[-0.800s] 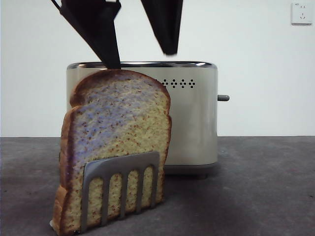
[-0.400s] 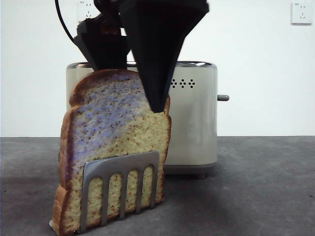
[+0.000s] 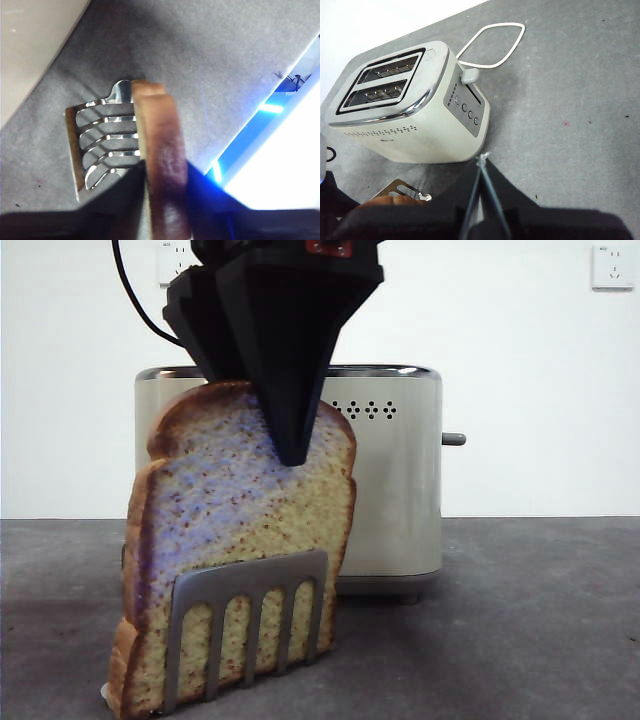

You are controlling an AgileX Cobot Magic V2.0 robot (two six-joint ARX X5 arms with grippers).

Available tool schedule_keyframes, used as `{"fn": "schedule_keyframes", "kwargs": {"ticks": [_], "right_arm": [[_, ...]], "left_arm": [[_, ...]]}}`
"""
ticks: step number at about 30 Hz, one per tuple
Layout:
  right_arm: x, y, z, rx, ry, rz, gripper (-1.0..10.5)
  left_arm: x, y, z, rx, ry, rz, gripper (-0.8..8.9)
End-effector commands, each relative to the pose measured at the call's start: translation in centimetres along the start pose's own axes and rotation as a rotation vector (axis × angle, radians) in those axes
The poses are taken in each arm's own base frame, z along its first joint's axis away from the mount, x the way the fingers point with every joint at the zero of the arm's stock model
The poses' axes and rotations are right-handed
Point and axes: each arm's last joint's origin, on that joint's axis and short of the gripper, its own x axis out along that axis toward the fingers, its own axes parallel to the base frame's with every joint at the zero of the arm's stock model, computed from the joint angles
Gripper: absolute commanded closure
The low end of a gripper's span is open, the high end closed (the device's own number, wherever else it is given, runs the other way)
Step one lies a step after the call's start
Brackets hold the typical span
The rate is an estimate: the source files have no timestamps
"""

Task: Pick up a slice of bread from the rack,put the bread on the toaster,press the button

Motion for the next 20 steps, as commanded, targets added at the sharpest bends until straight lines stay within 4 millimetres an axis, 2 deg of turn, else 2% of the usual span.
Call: {"fn": "schedule_keyframes", "kwargs": {"ticks": [1,11,20], "right_arm": [[-0.1,0.1,0.1,-0.006,-0.008,0.006,9.5],[-0.1,0.1,0.1,-0.005,-0.008,0.006,9.5],[-0.1,0.1,0.1,-0.005,-0.008,0.006,9.5]], "left_arm": [[0.2,0.0,0.0,0.004,0.006,0.004,7.92],[-0.7,0.5,-0.4,0.013,-0.006,0.017,7.92],[-4.0,1.2,-1.7,0.023,-0.112,0.023,7.92]]}}
